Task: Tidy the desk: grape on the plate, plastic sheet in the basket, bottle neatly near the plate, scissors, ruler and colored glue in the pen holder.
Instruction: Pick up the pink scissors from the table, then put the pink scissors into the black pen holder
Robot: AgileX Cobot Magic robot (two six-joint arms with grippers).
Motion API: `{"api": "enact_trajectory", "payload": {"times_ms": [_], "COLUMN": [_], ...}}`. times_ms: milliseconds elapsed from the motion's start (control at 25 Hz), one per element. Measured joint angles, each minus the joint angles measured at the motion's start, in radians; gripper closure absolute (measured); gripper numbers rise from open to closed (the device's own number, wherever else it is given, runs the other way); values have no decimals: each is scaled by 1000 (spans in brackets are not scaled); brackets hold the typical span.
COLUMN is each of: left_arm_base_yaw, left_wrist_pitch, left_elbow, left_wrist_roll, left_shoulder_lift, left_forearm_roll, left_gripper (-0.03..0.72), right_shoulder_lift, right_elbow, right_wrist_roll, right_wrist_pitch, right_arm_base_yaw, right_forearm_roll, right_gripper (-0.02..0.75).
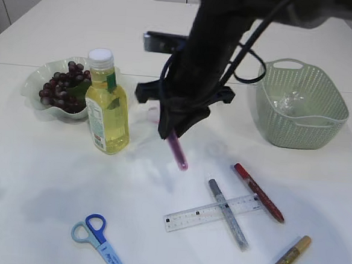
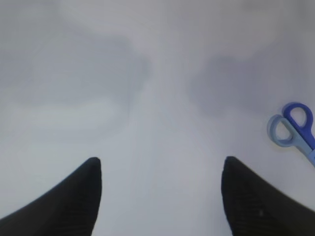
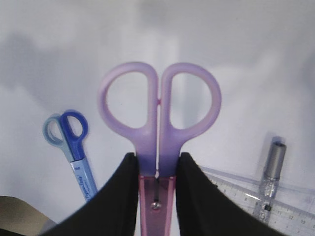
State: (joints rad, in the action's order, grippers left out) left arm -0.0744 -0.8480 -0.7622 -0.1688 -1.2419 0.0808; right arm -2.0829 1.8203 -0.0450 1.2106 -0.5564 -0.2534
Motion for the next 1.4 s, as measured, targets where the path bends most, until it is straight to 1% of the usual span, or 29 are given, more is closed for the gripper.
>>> {"api": "enact_trajectory", "payload": {"times_ms": [160, 280, 400, 560, 760, 880, 1080, 1200, 1400], "left_arm_base_yaw": [0, 0, 0, 0, 0, 0, 0, 0, 0], "left_wrist_pitch": [-2, -9, -31, -57, -90, -104, -108, -117, -130], "left_elbow": [0, 0, 0, 0, 0, 0, 0, 0, 0], "left_wrist_roll": [0, 0, 0, 0, 0, 0, 0, 0, 0], "left_shoulder_lift": [0, 0, 0, 0, 0, 0, 0, 0, 0], "left_forearm_roll": [0, 0, 0, 0, 2, 2, 4, 4, 4], "left_gripper": [137, 137, 137, 137, 137, 137, 137, 137, 137], "right_shoulder_lift": [29, 33, 33, 33, 9, -32, -93, -131, -207], "right_elbow": [0, 0, 0, 0, 0, 0, 6, 43, 132], "right_wrist_roll": [142, 255, 387, 583, 847, 1031, 1312, 1431, 1530], "right_wrist_pitch": [-5, -46, -112, -202, -311, -359, -443, -479, -510], "right_arm_base_yaw": [140, 229, 295, 352, 386, 390, 390, 390, 390], "right_forearm_roll": [-155, -280, -404, -573, -791, -940, -1127, -1183, -1208], "right_gripper": [547, 548, 549, 549, 549, 550, 550, 550, 551]}}
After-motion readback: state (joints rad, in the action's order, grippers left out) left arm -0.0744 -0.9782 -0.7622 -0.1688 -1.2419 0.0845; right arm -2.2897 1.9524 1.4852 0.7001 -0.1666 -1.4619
